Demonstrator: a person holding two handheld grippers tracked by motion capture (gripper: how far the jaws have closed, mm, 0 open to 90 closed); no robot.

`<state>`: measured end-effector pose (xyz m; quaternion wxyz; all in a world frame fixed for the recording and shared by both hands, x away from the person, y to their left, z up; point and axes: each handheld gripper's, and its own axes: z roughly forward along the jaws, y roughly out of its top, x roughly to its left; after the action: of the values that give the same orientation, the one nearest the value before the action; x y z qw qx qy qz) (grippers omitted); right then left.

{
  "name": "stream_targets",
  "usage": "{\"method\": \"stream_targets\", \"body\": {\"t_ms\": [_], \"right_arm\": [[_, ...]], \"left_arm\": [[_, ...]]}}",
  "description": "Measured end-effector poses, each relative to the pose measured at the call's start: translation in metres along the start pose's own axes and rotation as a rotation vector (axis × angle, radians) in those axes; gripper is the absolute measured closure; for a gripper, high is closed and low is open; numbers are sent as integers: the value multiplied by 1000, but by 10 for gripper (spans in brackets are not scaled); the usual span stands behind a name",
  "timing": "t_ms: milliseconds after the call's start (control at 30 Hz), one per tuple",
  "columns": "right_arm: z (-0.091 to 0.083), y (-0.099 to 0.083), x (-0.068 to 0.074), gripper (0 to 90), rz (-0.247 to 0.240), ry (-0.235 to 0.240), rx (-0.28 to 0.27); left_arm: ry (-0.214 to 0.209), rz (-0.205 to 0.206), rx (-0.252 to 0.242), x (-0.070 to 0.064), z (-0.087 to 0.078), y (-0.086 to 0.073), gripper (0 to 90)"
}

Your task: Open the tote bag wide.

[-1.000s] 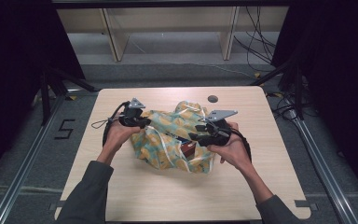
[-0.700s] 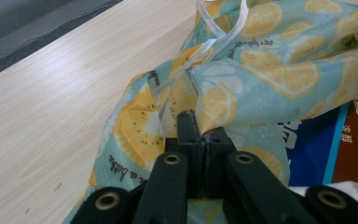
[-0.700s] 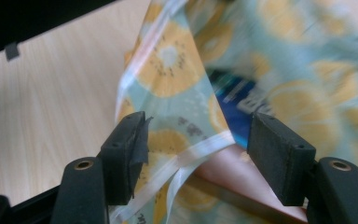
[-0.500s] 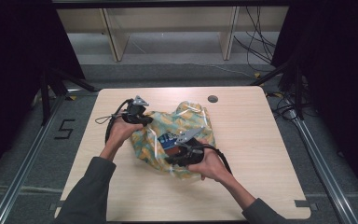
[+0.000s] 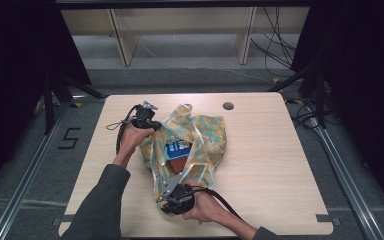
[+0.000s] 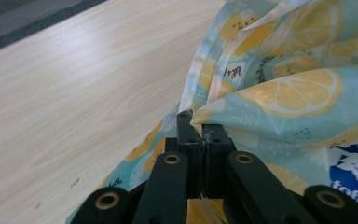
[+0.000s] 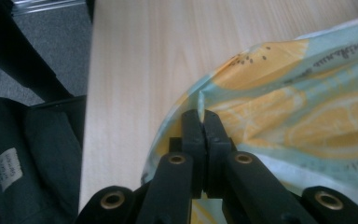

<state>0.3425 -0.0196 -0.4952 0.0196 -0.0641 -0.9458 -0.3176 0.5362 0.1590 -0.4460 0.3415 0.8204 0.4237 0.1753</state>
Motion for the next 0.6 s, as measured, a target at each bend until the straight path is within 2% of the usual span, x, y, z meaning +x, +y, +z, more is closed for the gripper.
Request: {"method": "stream_targets", "body": {"t_ms": [33, 67, 133, 167, 200, 233, 267, 300, 333, 367, 400, 433, 467, 533, 600], "right_arm": [[-6, 0, 0, 877, 63, 3, -21], [-13, 1, -1, 833, 97, 1, -56], [-34, 4, -7, 720, 113, -35, -111], [-57, 6, -15, 673, 106, -86, -180], [-57, 6, -15, 673, 106, -86, -180], [-71, 5, -20, 643, 136, -120, -212], [-89, 4, -26, 611, 163, -179, -248], [-102, 2, -33, 586, 160, -251, -260], [-113, -1, -40, 563, 178, -311, -272], [-123, -5, -47, 544, 195, -332, -282], [-129, -8, -52, 529, 219, -347, -290], [-137, -13, -60, 509, 274, -390, -298], [-141, -17, -66, 493, 293, -421, -294], [-144, -21, -74, 469, 348, -448, -298], [-141, -22, -78, 448, 376, -473, -307]], "left_arm": [[1, 1, 8, 0, 2, -2, 867], [8, 19, 16, 0, 2, -2, 858], [-1, 7, 9, -2, 2, -4, 830], [-9, 20, 22, -2, -2, -5, 752], [-9, 20, 22, -2, -2, -5, 697], [-8, 32, 27, -5, -6, -5, 697], [-19, 33, 28, -7, -10, -5, 632], [-20, 31, 25, -10, -14, -5, 586], [-12, 41, 19, -14, -19, -5, 546], [-19, 50, 19, -17, -23, -4, 512], [-11, 78, 19, -22, -30, -2, 481], [4, 100, 13, -26, -36, -1, 447], [24, 126, -2, -30, -41, 1, 424], [46, 171, -8, -39, -51, 4, 378], [56, 196, -8, -49, -59, 6, 353]]}}
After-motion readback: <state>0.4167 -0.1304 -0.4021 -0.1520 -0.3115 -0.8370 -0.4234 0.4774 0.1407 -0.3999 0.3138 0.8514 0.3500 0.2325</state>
